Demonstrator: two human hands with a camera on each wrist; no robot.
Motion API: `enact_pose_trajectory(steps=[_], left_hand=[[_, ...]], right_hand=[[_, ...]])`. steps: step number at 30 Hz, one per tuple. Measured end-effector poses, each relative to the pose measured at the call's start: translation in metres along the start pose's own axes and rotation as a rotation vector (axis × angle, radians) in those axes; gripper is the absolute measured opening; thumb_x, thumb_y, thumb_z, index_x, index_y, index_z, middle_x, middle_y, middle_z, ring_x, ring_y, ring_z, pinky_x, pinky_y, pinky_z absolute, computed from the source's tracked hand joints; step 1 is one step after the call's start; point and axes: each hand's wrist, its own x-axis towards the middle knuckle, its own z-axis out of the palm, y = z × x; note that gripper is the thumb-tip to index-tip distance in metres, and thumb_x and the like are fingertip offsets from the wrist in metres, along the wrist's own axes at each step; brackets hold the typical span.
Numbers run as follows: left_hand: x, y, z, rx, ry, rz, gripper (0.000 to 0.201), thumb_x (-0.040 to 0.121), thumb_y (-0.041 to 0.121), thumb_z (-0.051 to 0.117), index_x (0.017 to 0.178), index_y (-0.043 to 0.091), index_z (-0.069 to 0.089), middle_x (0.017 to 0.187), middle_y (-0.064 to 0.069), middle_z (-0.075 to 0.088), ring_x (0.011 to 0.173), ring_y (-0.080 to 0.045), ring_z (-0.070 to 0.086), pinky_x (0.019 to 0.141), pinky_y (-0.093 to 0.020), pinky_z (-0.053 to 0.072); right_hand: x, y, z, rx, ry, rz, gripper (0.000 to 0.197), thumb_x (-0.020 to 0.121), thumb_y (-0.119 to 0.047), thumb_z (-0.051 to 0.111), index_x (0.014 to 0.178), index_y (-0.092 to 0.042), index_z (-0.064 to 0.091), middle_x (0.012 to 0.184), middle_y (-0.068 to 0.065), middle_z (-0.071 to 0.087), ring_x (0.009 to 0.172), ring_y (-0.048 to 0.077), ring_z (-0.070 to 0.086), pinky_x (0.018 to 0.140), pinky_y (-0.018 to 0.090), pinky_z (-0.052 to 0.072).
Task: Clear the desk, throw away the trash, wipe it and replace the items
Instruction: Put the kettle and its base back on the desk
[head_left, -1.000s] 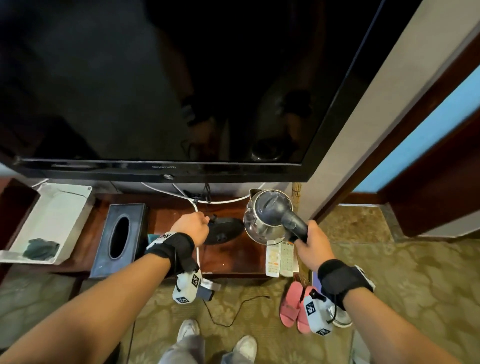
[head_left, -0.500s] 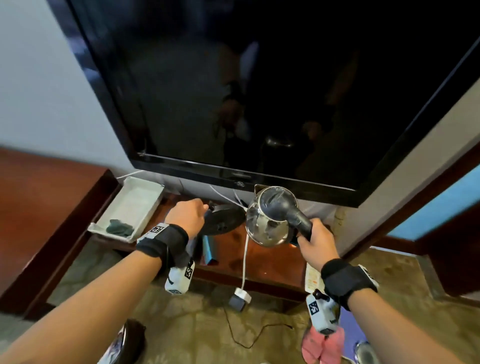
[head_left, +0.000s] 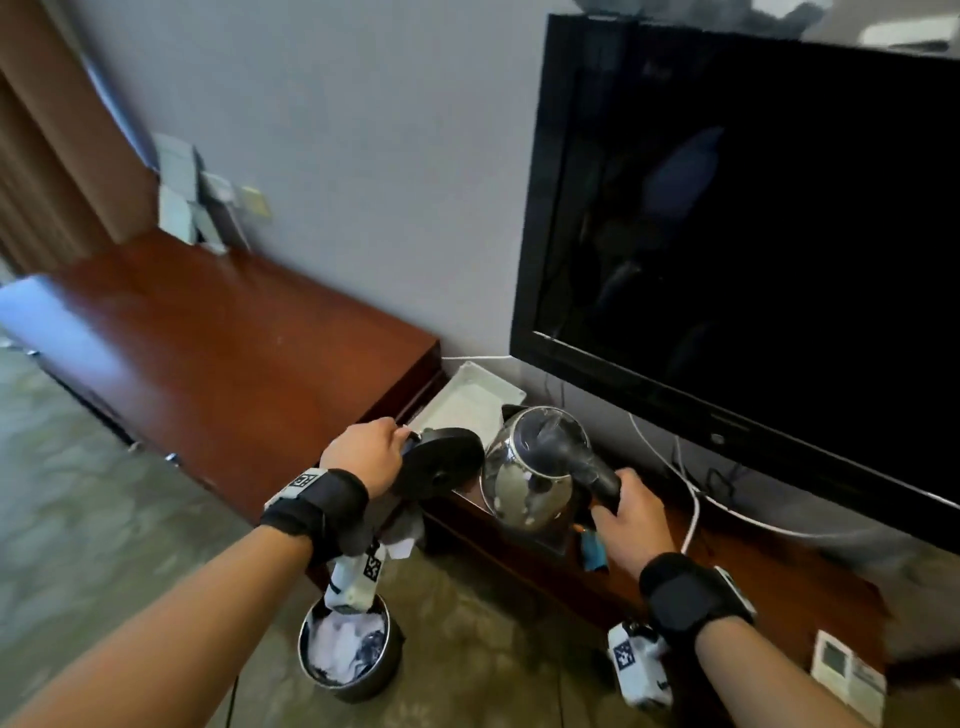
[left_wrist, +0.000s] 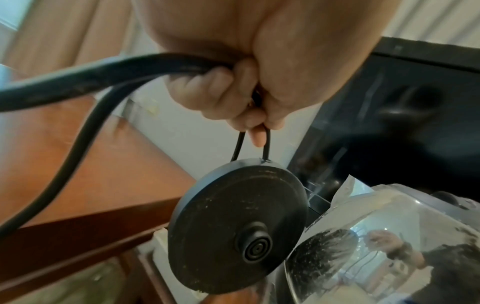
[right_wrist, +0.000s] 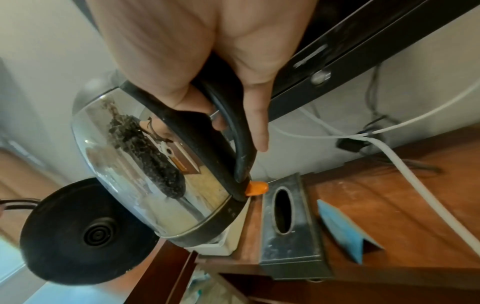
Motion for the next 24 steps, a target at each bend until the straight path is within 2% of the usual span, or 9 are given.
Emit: enact_pose_trajectory(steps=[4,7,13,16,20,24], left_hand=[[0.016,-0.06,-0.024,-0.055,0.055,-0.093,0.026,0.103,0.036,0.037,0.086,0.022,0.052,0.088,-0.007,0.064,0.086,-0.031,0.062,0.067,-0.033,0.041],[0.027,-0.1,-0.039,-0.078,0.108,-0.192,0.025,0.102,0.037,0.037,0.084,0.025,0.048,0.093,-0.01,0.067,0.092,-0.035,0.062,0.069,-0.035,0.043],[0.045,-0.18,-0.078,-0.103,0.22,-0.381,0.028,0.102,0.036,0.039,0.089,0.018,0.057,0.099,-0.013,0.069,0.098,-0.035,0.063,0.074,-0.036,0.045],[0.051,-0.225,-0.095,-0.135,0.277,-0.447,0.03,0.102,0.034,0.041,0.091,0.015,0.061,0.098,-0.014,0.069,0.097,-0.035,0.063,0.075,-0.038,0.047],[0.067,-0.291,-0.119,-0.14,0.313,-0.495,0.031,0.103,0.035,0.04,0.083,0.016,0.054,0.093,-0.014,0.067,0.091,-0.036,0.062,0.065,-0.035,0.04],[0.096,-0.364,-0.141,-0.133,0.31,-0.482,0.032,0.103,0.036,0.038,0.077,0.02,0.047,0.089,-0.013,0.065,0.089,-0.035,0.062,0.064,-0.034,0.037]], right_hand=[[0.039,-0.051,0.054,-0.031,-0.097,-0.074,0.025,0.085,-0.006,0.063,0.1,-0.022,0.051,0.094,0.0,0.059,0.09,0.018,0.059,0.082,0.033,0.049],[0.069,-0.089,0.092,-0.078,-0.163,-0.154,0.022,0.085,-0.007,0.063,0.099,-0.02,0.052,0.088,-0.006,0.057,0.086,0.015,0.055,0.077,0.026,0.041],[0.119,-0.167,0.173,-0.103,-0.271,-0.3,0.022,0.083,-0.005,0.063,0.095,-0.019,0.05,0.085,-0.008,0.055,0.081,0.016,0.054,0.069,0.027,0.039],[0.136,-0.207,0.212,-0.111,-0.322,-0.374,0.023,0.082,-0.004,0.062,0.093,-0.02,0.05,0.083,-0.009,0.056,0.08,0.015,0.053,0.063,0.024,0.036],[0.153,-0.261,0.273,-0.131,-0.367,-0.428,0.018,0.084,-0.006,0.061,0.094,-0.014,0.048,0.086,0.001,0.057,0.079,0.019,0.054,0.063,0.03,0.037],[0.161,-0.307,0.343,-0.107,-0.344,-0.41,0.019,0.084,-0.005,0.061,0.093,-0.015,0.048,0.086,-0.001,0.056,0.077,0.015,0.054,0.061,0.027,0.039]])
